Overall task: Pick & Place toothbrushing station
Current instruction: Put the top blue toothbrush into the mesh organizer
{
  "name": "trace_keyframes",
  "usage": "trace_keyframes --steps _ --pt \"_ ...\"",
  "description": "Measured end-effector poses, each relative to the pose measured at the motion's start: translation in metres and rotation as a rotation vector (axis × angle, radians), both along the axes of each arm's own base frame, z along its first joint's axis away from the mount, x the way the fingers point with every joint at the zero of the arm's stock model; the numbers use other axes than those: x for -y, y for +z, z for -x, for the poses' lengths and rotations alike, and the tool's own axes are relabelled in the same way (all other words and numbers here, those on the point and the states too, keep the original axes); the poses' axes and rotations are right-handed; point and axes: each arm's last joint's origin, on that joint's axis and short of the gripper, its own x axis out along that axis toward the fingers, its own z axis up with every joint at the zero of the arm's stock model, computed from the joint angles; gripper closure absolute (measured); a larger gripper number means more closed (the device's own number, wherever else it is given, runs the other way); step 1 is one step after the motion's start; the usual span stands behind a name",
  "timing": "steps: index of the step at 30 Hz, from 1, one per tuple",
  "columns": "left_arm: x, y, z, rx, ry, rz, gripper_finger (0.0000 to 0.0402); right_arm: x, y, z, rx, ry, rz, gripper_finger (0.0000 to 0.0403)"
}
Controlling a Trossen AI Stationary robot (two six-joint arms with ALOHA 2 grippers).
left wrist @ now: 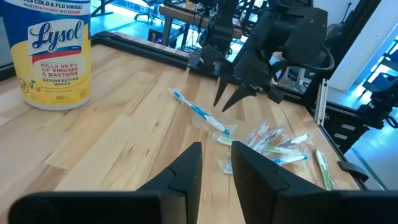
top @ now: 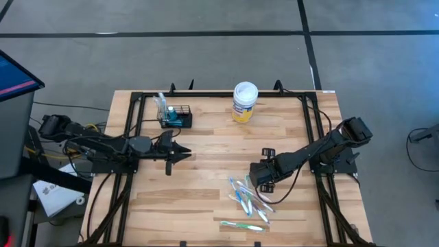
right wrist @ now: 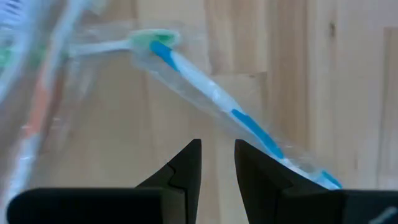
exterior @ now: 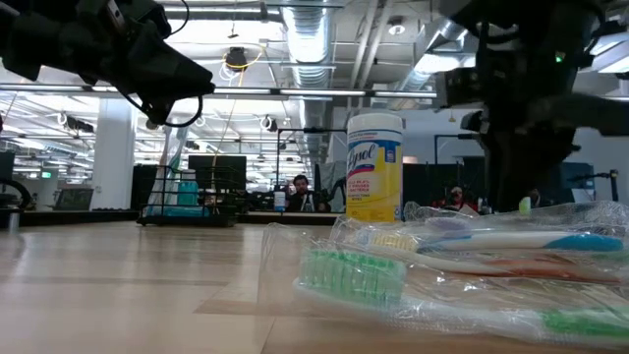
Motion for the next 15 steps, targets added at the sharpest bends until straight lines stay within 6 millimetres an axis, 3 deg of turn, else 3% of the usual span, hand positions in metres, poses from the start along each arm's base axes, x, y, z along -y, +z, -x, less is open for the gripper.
trace_keyframes --steps 15 --pt "0.0000 0.0004 -0.0002 0.005 0.000 0.001 0.0320 0.0040 -0.0005 -0.0027 0.049 -0.017 0.070 0.0316"
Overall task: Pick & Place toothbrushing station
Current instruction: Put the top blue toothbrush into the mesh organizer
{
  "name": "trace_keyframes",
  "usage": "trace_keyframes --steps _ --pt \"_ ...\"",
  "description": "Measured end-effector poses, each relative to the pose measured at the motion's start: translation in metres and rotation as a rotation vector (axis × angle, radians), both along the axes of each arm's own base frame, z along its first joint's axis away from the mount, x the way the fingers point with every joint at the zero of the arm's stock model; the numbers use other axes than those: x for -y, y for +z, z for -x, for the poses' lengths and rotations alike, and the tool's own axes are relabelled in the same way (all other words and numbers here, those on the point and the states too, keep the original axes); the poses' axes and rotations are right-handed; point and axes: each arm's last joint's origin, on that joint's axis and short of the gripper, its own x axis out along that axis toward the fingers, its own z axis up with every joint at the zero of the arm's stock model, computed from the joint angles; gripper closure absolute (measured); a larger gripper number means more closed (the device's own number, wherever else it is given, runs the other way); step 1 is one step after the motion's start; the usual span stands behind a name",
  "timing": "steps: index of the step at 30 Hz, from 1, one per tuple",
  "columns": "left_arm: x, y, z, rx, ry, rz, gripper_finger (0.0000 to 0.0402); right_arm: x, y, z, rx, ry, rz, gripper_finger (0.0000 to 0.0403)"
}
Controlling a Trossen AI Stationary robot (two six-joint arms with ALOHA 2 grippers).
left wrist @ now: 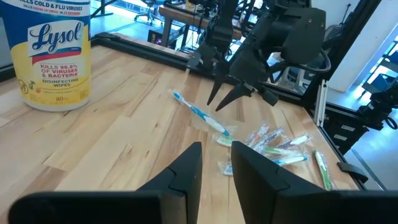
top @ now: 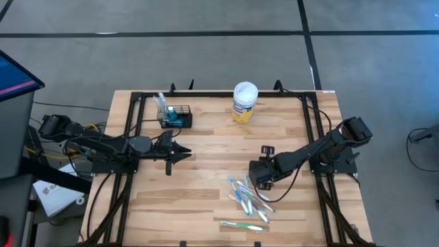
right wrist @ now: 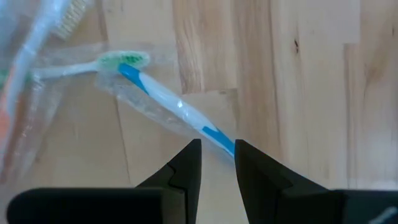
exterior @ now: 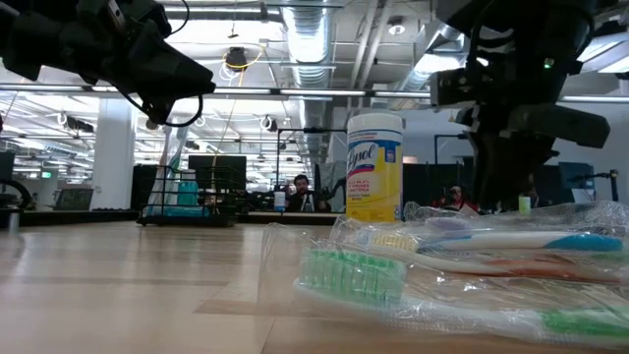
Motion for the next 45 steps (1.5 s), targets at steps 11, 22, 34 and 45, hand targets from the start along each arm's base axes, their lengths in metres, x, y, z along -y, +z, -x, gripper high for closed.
trace_keyframes --steps 11,22,34,45 --pt "0.000 0.001 0.000 0.007 0.000 0.001 0.0320 -0.001 -0.008 0.002 0.026 0.012 -0.011 0.0316" --pt "0.000 0.001 0.000 0.007 0.000 0.001 0.0320 0.000 -0.013 0.004 0.019 0.027 -0.005 0.0316" --pt "0.000 0.001 0.000 0.008 0.000 0.001 0.0320 -0.001 -0.014 0.012 -0.037 0.020 0.016 0.0316" --pt "0.000 0.001 0.000 0.009 0.000 0.002 0.0320 0.002 -0.020 0.003 -0.012 0.062 0.052 0.0316"
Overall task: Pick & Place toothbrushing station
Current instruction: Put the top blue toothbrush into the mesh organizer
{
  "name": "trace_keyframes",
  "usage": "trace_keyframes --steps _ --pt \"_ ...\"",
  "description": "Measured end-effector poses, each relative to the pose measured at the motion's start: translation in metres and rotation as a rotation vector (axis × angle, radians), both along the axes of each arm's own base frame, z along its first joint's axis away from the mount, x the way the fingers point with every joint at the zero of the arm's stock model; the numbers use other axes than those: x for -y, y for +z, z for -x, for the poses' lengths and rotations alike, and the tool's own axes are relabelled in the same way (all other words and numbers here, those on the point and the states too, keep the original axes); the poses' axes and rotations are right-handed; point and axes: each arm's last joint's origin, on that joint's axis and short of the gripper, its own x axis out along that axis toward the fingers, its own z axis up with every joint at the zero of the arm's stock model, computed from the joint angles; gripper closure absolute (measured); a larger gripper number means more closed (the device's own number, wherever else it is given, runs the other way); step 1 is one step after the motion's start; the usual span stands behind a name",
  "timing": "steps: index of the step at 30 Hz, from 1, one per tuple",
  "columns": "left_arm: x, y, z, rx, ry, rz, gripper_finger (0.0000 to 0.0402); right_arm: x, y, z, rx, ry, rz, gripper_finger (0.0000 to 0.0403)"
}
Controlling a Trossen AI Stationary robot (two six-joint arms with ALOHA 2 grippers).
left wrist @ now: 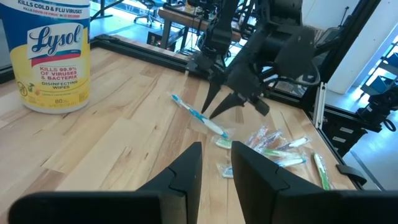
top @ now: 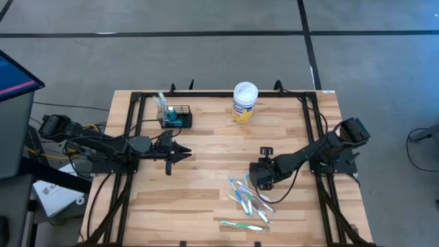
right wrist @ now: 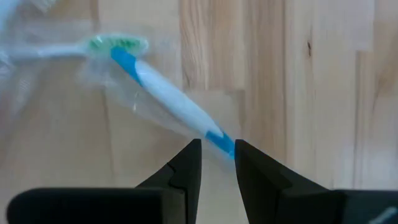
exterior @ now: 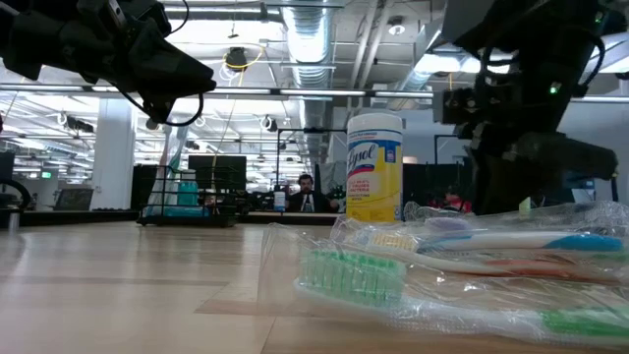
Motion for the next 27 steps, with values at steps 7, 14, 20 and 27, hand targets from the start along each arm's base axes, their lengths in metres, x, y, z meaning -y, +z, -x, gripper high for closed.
trace_keyframes --steps 7,14,20,27 --pt "0.000 0.000 0.000 0.005 0.000 0.001 0.0320 0.001 -0.022 -0.006 -0.071 -0.007 0.033 0.0316" --pt "0.000 0.001 0.000 0.006 0.000 0.001 0.0321 -0.001 -0.029 -0.010 -0.059 -0.007 0.083 0.0346" --pt "0.000 0.001 0.000 0.006 0.000 0.001 0.0321 -0.004 -0.022 -0.021 -0.021 -0.022 0.051 0.0397" --pt "0.000 0.001 0.000 0.005 0.000 0.001 0.0321 -0.007 -0.006 -0.036 0.027 -0.015 0.038 0.0402"
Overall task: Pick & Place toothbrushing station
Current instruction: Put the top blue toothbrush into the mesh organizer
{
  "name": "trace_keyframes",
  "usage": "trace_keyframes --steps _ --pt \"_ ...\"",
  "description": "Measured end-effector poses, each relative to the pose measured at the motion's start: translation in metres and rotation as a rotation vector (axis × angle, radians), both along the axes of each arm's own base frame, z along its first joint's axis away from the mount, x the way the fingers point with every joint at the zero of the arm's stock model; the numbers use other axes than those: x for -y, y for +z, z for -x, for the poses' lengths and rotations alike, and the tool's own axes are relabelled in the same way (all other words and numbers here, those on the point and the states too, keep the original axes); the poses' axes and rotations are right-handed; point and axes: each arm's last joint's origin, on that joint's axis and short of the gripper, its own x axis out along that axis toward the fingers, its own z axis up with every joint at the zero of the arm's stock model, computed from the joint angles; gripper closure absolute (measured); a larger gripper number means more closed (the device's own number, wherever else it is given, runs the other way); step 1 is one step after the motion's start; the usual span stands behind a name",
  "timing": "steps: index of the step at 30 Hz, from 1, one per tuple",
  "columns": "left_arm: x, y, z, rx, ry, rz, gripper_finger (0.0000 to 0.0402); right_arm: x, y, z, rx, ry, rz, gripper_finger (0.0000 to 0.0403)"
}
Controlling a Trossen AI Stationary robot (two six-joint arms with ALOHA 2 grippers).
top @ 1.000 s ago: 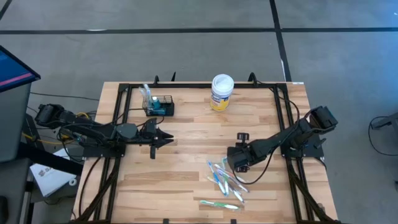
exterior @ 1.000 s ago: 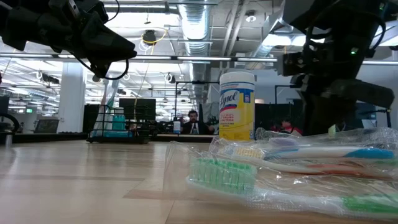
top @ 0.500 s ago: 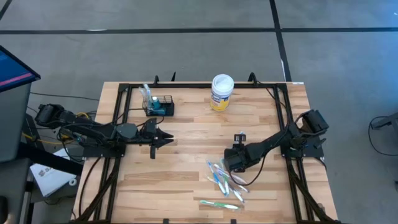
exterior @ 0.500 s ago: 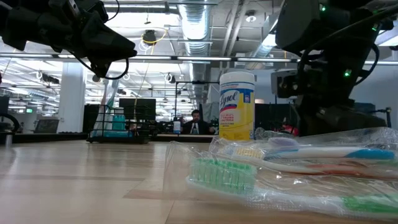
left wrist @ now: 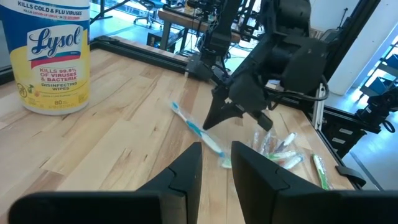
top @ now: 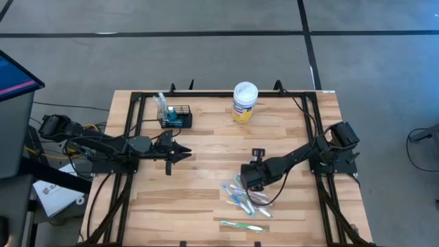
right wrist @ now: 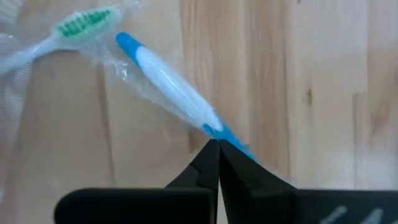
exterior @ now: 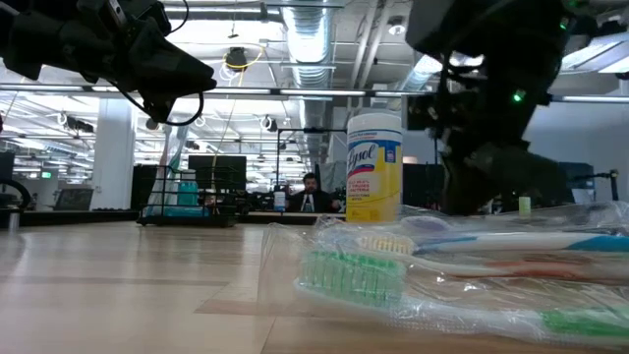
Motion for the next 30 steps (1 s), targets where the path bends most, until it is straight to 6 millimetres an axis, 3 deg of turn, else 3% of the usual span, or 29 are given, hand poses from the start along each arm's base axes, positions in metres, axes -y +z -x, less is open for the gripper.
trace_keyframes --steps 9,14,17,22,26,30 --pt "0.000 0.000 0.000 0.000 0.000 0.000 0.0321 -0.001 0.017 -0.007 -0.013 0.017 0.062 0.0403" --pt "0.000 0.000 0.000 0.000 0.000 0.000 0.0321 0.002 0.017 0.000 -0.061 -0.036 0.080 0.0403" --pt "0.000 0.000 0.000 0.000 0.000 0.000 0.0321 0.010 0.017 0.006 -0.098 -0.133 0.102 0.0403" --pt "0.000 0.000 0.000 -0.002 0.000 0.000 0.0321 0.034 0.024 0.023 -0.040 -0.445 0.181 0.0403" --pt "0.000 -0.002 -0.001 -0.014 -0.001 -0.002 0.0321 0.045 0.027 0.043 0.041 -0.545 0.055 0.0403" --pt "0.001 -0.006 -0.004 -0.038 -0.001 -0.006 0.0321 0.048 0.043 0.058 0.277 -0.563 -0.174 0.0403"
